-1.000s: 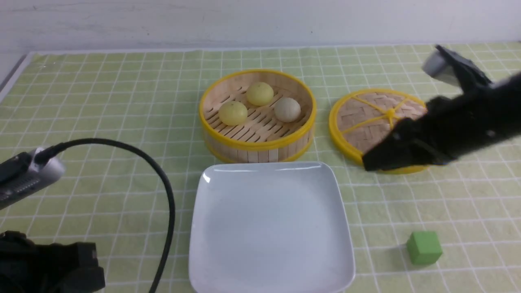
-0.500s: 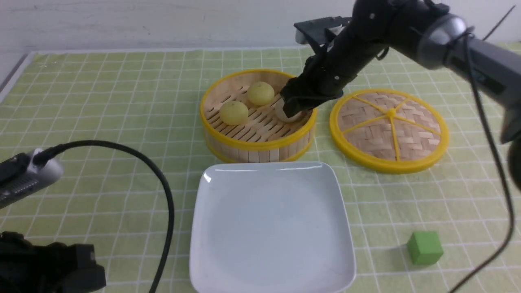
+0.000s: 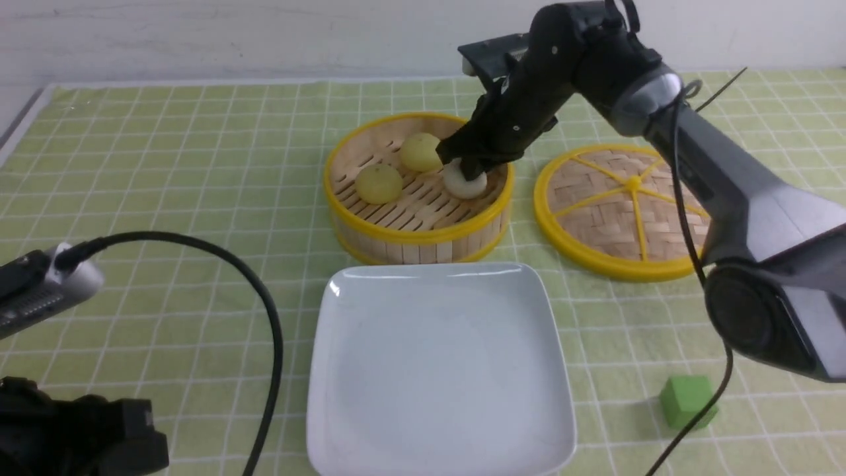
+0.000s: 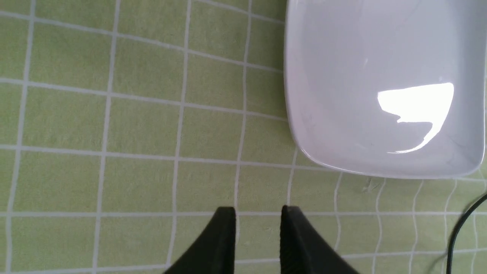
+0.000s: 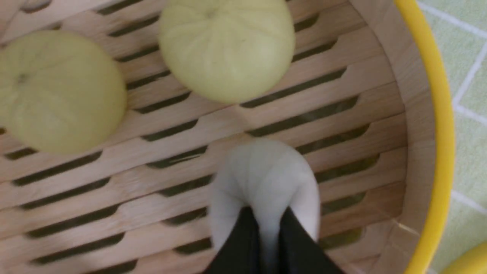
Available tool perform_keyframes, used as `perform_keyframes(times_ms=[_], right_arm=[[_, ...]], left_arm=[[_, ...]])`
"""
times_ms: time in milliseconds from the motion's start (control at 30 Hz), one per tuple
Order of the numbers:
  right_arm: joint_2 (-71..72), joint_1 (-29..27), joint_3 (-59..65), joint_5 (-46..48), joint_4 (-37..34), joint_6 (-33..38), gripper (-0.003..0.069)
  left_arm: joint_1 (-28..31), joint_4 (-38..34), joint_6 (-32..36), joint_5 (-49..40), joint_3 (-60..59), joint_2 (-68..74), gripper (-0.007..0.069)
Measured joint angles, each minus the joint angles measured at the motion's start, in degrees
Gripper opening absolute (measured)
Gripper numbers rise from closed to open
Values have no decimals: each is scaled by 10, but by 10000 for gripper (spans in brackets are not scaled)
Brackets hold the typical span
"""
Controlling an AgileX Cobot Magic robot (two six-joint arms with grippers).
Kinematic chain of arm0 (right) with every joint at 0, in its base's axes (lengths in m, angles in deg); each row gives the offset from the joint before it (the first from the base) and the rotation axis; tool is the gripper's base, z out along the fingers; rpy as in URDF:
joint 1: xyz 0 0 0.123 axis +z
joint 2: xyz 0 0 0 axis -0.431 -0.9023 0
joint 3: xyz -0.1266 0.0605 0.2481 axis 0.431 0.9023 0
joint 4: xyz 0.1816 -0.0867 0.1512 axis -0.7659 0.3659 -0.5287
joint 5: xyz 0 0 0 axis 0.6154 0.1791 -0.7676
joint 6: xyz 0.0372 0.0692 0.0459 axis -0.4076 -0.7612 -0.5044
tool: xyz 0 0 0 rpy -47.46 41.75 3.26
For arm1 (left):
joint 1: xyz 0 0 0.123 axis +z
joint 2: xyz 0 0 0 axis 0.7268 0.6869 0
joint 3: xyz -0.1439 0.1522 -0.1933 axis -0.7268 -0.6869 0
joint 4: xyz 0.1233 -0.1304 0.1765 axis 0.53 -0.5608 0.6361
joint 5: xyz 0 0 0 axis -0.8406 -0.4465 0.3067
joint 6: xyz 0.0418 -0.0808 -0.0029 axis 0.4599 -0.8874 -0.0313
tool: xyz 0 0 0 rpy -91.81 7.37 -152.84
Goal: Put the steamed buns into the plate on the green tablecloth.
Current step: 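Reach toward a bun in the bamboo steamer with the right gripper, then move the steamed bun from the bamboo steamer onto the white plate with the right gripper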
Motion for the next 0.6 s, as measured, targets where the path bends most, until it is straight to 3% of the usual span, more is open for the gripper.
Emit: perform_keyframes(times_ms=[167,233,400,600], right_arm=[[57,20,-12,16,40,-20,24],[129,32,37,16,46,-43,24],[280,61,278,8,49,-69,24],[345,96,537,-13,33,-103,35]], left_arm=[[0,15,0,0,0,0,211],[0,25,0,0,0,0,212],[0,34,0,-3,0,0,216],[0,34,0,-3,0,0,216]])
